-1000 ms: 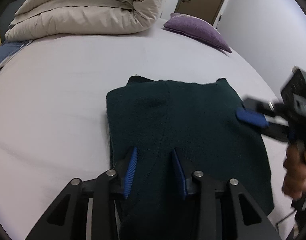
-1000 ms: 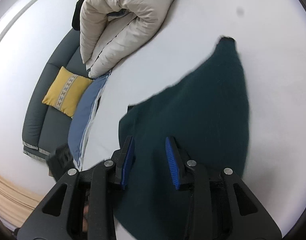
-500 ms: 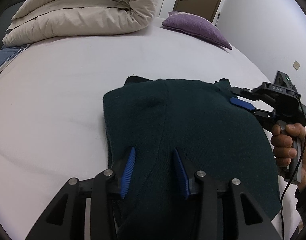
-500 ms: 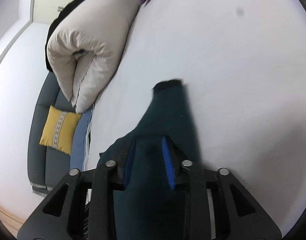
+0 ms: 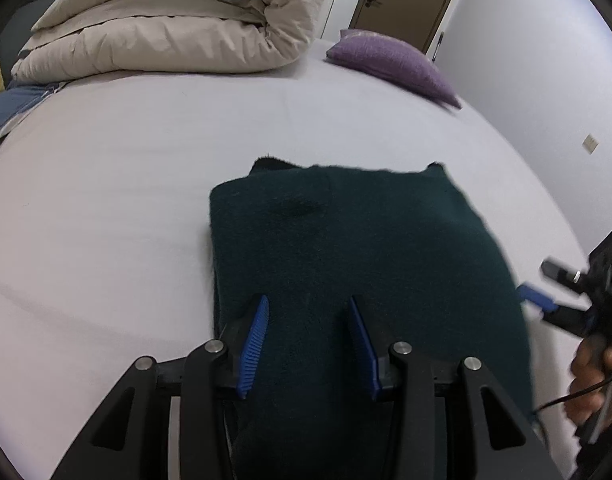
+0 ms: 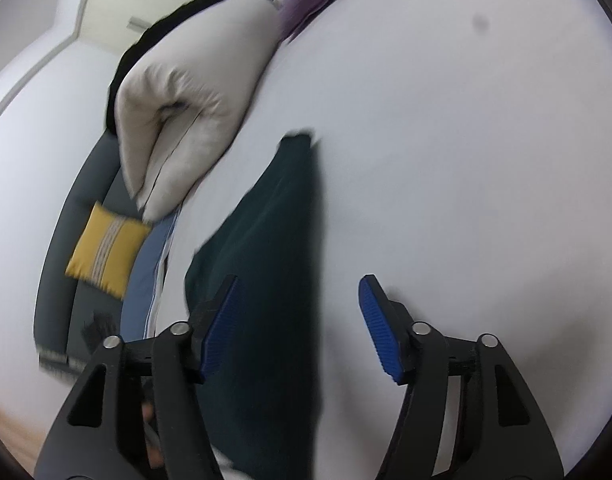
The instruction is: Fold small clothes
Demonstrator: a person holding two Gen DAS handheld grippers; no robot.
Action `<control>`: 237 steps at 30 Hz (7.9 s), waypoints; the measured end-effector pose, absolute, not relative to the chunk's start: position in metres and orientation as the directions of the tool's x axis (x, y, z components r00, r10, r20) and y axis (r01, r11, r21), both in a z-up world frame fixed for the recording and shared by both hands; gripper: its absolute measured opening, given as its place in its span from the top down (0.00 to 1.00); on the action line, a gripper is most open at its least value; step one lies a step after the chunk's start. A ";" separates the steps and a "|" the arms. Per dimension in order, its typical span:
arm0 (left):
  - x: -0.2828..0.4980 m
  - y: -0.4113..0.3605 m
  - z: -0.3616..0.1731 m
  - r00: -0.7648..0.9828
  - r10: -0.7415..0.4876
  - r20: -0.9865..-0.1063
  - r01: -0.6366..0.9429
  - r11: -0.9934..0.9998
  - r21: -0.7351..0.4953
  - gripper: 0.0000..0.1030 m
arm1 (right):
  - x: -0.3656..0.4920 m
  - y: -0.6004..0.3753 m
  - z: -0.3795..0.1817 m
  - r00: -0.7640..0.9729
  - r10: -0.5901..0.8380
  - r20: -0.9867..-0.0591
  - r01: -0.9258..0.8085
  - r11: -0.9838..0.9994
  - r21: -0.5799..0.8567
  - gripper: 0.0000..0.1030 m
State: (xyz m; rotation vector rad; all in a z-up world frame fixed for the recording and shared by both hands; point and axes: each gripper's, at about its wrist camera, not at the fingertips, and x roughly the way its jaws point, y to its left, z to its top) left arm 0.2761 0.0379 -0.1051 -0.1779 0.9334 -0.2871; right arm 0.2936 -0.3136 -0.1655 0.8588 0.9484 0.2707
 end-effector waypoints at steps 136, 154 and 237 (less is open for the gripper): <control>-0.126 0.014 0.090 0.994 0.042 -0.100 -0.031 0.994 0.109 0.00 | -0.177 -0.225 0.081 0.919 -0.154 -0.363 0.188 0.981 0.058 0.00; -0.073 0.028 0.010 0.758 0.014 -0.652 0.003 1.000 0.024 0.00 | -0.156 -0.205 0.067 0.778 -0.041 -0.627 0.139 0.984 0.108 0.00; -0.073 0.025 -0.054 0.636 -0.028 -0.771 0.019 1.000 -0.021 0.00 | -0.117 -0.162 -0.047 0.573 0.009 -0.820 0.141 0.984 0.110 0.00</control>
